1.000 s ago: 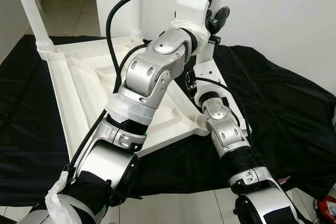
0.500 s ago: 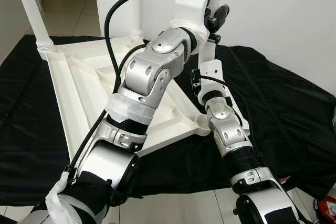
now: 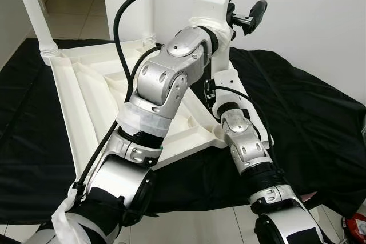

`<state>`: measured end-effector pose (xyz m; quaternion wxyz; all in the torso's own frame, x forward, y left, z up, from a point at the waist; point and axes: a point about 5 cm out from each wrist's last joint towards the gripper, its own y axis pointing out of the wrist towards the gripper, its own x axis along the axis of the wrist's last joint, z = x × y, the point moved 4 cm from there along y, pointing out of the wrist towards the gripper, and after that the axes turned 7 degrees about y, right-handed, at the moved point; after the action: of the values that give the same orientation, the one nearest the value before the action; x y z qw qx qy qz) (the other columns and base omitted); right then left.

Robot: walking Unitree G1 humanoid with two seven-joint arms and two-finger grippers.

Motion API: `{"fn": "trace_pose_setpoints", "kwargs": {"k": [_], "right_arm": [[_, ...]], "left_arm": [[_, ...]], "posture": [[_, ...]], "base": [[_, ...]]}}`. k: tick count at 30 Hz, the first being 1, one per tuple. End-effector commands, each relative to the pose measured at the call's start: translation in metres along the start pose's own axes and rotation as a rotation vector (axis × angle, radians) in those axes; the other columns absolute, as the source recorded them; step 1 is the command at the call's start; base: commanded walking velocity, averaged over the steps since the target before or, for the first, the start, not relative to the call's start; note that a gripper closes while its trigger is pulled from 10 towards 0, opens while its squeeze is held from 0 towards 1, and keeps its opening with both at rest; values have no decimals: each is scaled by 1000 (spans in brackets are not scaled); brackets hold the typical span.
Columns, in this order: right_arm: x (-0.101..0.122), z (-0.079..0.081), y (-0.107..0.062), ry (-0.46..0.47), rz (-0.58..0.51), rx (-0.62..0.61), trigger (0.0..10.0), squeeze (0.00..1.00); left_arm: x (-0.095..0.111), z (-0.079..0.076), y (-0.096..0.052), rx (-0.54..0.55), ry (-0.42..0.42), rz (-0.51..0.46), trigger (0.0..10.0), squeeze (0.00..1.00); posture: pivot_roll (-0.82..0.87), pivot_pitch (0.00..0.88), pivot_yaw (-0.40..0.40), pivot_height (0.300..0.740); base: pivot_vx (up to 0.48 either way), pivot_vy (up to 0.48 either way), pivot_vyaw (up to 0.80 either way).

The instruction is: Building children table

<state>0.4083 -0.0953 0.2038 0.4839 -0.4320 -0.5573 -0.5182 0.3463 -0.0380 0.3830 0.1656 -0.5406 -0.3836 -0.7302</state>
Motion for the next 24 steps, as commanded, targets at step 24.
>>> {"fn": "trace_pose_setpoints", "kwargs": {"k": [24], "right_arm": [[-15, -50, -10, 98, 52, -135, 10000, 0]], "left_arm": [[-83, 14, -62, -23, 57, 179, 10000, 0]], "posture": [[43, 57, -90, 740]], "base": [[0, 0, 0]]}}
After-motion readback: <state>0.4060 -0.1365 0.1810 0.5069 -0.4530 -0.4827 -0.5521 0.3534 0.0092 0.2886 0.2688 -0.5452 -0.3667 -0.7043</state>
